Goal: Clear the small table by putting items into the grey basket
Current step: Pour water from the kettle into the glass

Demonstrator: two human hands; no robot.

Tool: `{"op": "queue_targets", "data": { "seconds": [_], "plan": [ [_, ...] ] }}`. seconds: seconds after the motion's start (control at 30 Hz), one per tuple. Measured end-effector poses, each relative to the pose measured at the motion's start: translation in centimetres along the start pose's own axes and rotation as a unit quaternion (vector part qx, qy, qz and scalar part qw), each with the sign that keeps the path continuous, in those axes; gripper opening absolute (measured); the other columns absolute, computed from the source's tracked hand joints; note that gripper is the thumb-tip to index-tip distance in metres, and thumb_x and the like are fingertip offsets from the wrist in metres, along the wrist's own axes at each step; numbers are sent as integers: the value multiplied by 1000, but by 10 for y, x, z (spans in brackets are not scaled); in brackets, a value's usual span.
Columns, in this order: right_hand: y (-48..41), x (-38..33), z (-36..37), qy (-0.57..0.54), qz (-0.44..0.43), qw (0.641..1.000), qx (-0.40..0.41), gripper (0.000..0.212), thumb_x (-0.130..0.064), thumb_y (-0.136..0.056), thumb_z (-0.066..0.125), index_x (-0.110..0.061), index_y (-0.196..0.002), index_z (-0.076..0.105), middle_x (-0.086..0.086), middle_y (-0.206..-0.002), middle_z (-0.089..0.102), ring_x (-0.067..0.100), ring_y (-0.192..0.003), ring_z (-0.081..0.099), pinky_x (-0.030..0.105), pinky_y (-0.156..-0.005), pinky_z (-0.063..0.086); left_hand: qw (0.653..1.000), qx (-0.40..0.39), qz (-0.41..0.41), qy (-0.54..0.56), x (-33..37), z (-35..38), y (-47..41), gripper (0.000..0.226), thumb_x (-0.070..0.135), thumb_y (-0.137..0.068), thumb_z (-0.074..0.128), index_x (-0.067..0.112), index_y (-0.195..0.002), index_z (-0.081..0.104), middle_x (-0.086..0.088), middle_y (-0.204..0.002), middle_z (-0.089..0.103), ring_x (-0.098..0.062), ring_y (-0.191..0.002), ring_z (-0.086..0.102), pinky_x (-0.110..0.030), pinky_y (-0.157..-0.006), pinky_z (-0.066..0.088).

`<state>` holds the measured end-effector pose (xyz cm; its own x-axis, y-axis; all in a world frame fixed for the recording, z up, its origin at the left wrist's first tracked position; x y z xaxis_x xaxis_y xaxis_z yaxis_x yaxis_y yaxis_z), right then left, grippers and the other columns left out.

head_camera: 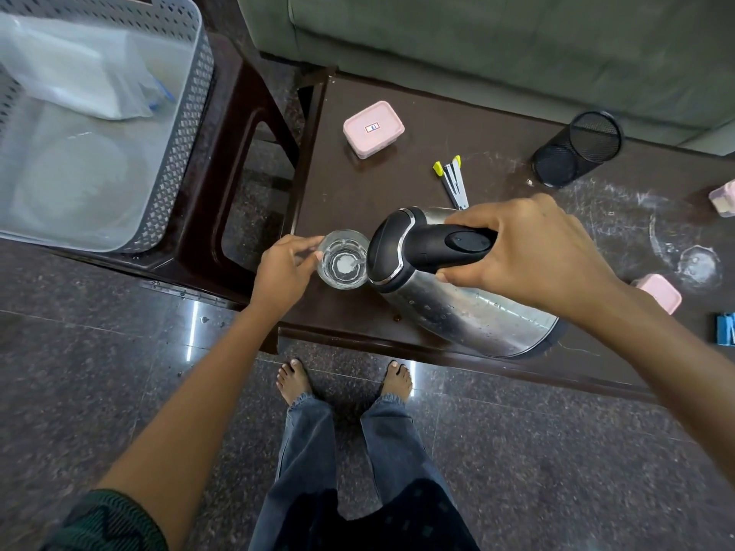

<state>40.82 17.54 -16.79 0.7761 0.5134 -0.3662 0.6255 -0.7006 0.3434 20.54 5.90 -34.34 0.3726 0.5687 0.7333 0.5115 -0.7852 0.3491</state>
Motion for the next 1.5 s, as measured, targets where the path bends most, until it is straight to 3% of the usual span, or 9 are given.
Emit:
{"op": "queue_targets", "data": {
  "seconds": [0.57, 0.77, 0.97, 1.5],
  "plan": [
    [-6, -7, -2, -12, -6, 1000, -6, 29, -37, -64, 75, -30, -91, 70, 4, -75, 70, 30, -75, 60, 39, -69, 51, 999, -24, 2, 37, -9, 0, -3, 31, 15, -88, 60, 11, -119, 62, -5, -110, 61, -18, -89, 67, -28, -90, 51],
    [-7, -9, 1, -10, -5, 1000, -3, 26, -35, -63, 74, -27, -87, 69, 3, -72, 70, 29, -73, 60, 39, -68, 52, 999, -31, 4, 37, -12, 0, -4, 31, 17, -89, 59, 14, -120, 62, 0, -108, 59, -17, -89, 66, -35, -91, 53],
    [-8, -10, 4, -7, -2, 1000, -5, 22, -34, -64, 73, -29, -85, 69, -1, -67, 67, 25, -68, 57, 32, -62, 45, 999, -32, 12, 36, -13, -1, -4, 32, 17, -88, 60, 13, -120, 62, 4, -106, 57, -15, -90, 65, -32, -90, 52],
    [-9, -13, 0, 0, 15, 1000, -9, 28, -37, -64, 72, -30, -91, 69, 3, -78, 70, 28, -77, 59, 33, -66, 47, 999, -26, 12, 45, -11, 1, -3, 32, 14, -88, 59, 11, -120, 61, 4, -105, 57, -15, -89, 67, -26, -89, 50]
  ]
}}
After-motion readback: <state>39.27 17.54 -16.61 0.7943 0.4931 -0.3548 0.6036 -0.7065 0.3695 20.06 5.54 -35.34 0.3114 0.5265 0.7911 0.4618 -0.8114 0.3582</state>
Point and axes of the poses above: each hand's wrist, its own y-axis away from the middle knuckle, its own z-axis out of the palm, x = y × z, the point moved 1 cm from there along -y, towards the middle knuckle
